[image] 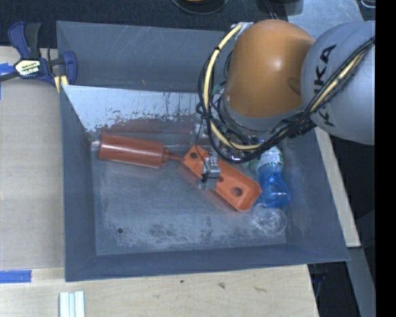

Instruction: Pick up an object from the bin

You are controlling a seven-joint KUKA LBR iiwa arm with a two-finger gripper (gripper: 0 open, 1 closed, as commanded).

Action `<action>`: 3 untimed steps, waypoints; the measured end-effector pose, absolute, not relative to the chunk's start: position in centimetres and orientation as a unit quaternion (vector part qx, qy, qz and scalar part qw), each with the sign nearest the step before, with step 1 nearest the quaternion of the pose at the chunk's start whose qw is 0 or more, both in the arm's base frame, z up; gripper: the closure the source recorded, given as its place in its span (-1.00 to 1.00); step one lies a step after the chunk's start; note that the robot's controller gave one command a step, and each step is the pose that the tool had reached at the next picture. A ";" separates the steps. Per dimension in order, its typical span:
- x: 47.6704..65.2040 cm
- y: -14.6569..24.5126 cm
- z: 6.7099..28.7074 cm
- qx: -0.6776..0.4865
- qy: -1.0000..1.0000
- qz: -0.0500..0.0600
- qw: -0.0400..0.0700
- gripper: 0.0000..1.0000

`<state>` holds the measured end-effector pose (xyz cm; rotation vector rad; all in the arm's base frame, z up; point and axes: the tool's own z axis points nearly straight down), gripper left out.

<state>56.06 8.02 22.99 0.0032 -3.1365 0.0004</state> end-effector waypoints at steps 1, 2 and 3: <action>56.2 8.0 23.5 0.000 -1.000 0.000 -0.002 -1.00; 61.5 13.0 8.8 0.009 -1.000 0.000 -0.006 -1.00; 60.6 15.1 8.5 -0.060 -0.998 -0.001 -0.010 -1.00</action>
Offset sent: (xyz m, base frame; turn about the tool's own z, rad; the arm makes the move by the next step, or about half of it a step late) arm 0.0522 0.0550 -0.1599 -0.0182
